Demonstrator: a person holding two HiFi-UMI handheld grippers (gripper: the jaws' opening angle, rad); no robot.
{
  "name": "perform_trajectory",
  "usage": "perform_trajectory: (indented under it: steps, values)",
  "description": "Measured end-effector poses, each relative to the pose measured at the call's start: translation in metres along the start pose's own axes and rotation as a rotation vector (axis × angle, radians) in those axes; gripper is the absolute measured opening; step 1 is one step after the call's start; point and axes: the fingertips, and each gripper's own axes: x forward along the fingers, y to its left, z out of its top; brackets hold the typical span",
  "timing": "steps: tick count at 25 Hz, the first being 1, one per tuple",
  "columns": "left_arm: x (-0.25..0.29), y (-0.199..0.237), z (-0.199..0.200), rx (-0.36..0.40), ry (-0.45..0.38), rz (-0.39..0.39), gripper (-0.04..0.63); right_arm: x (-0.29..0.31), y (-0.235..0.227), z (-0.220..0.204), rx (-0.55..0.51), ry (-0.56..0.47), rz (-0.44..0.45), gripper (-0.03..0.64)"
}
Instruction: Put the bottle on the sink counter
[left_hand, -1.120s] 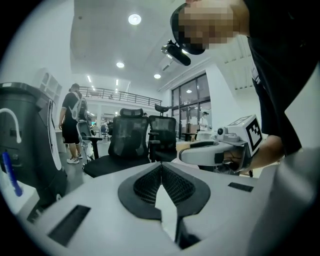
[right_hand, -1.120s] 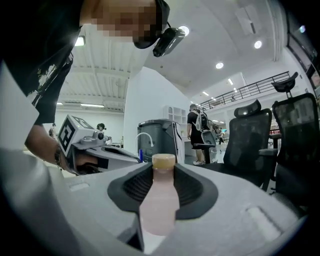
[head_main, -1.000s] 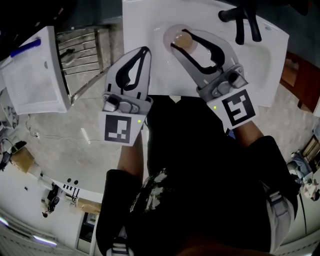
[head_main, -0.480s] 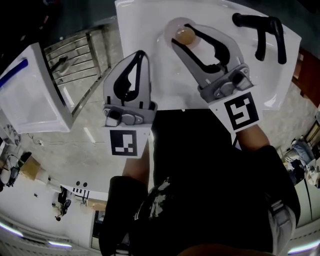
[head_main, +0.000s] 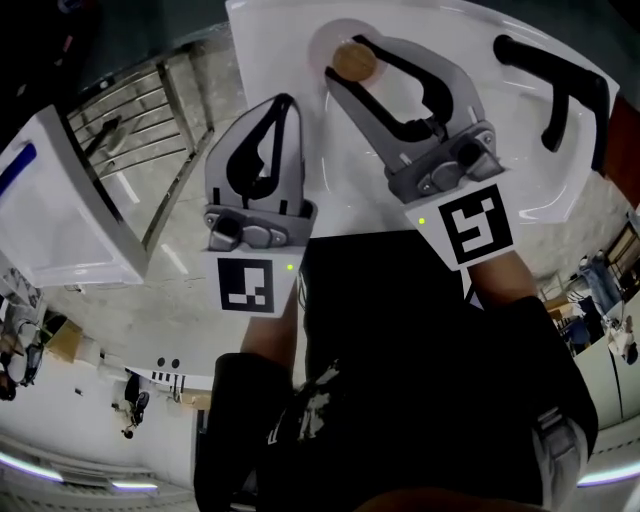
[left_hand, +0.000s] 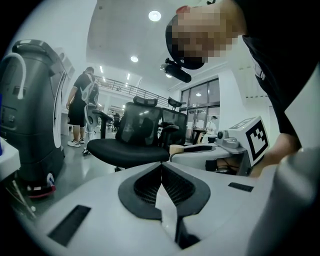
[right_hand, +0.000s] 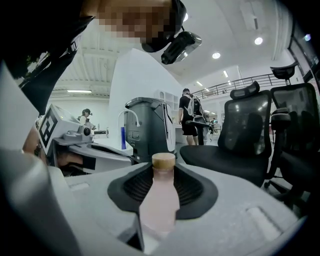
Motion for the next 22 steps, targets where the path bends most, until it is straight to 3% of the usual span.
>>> perform_trajectory:
  steps: [7, 22]
  values:
    - [0.01, 0.008, -0.02, -0.036, 0.031, -0.037, 0.014, 0.028, -0.008, -0.022, 0.005, 0.022, -0.02, 0.123]
    - [0.019, 0.014, -0.034, -0.061, 0.052, -0.006, 0.014, 0.032, -0.002, -0.03, 0.003, -0.008, 0.004, 0.124]
